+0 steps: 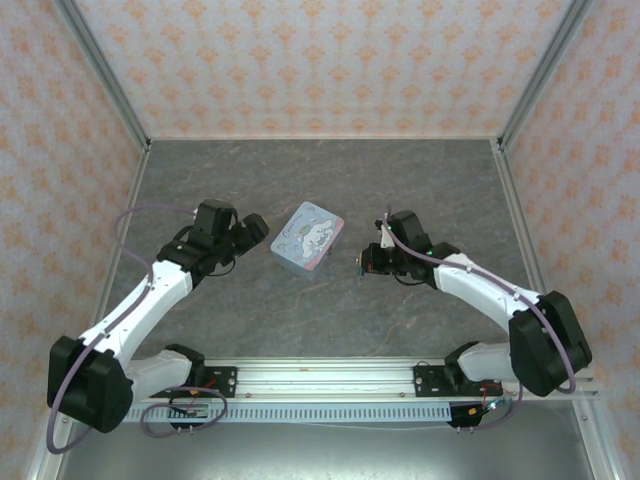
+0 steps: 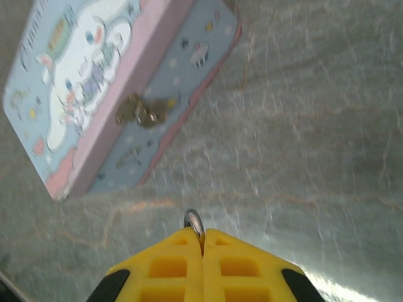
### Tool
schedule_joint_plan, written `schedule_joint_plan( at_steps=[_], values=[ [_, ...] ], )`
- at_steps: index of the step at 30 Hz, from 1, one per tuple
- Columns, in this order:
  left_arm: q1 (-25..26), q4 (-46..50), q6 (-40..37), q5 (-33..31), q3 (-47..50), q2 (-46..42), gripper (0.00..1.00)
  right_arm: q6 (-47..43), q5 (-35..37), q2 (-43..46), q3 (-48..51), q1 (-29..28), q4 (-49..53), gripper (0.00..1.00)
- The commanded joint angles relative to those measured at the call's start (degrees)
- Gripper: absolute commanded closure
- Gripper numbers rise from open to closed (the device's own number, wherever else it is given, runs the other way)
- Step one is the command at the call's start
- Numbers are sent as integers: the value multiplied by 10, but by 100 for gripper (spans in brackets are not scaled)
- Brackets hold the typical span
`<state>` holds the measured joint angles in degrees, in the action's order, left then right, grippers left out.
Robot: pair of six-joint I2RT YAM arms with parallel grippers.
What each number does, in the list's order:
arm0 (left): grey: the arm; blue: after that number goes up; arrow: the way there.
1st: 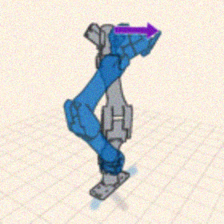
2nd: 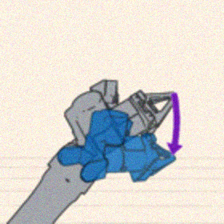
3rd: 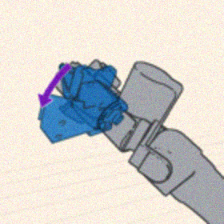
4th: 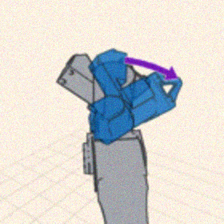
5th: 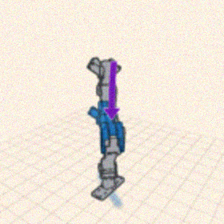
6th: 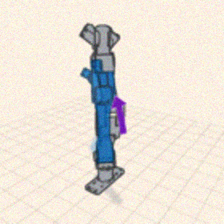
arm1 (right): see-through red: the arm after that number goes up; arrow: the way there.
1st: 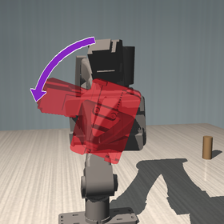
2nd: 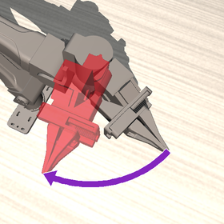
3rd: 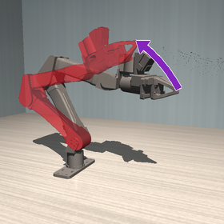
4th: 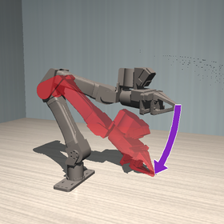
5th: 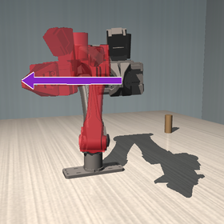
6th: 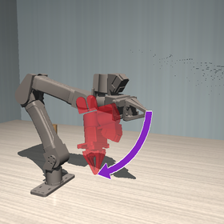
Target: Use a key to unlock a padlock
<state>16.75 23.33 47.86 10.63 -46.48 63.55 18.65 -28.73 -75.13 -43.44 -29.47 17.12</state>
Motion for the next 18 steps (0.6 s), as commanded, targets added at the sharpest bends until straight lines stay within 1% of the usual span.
schedule_joint_plan(
  at_steps=[1,5,6,8,9,11,12,14,18],
  values=[
    [-5,22,-12,-51,-2,-15,12,-37,-41,-41,-1,-7,128,100],
    [-6,34,-13,-52,-3,-16,12,-2,-49,-74,19,-25,55,100],
    [-6,38,-14,-53,-4,-18,12,5,-49,-77,20,-28,35,98],
    [-7,46,-18,-55,-7,-24,12,14,-42,-69,21,-29,7,87],
    [-6,50,-21,-58,-9,-29,12,15,-29,-56,21,-29,-1,79],
    [-8,58,-27,-65,-14,-37,12,9,5,-28,17,-27,5,63],
    [-8,62,-32,-70,-17,-42,12,2,22,-15,12,-25,15,57],
    [-10,70,-42,-80,-24,-50,12,-13,44,6,0,-15,42,53],
    [-12,69,-69,-105,-34,-68,12,-38,91,52,-14,12,77,51]
  ],
)
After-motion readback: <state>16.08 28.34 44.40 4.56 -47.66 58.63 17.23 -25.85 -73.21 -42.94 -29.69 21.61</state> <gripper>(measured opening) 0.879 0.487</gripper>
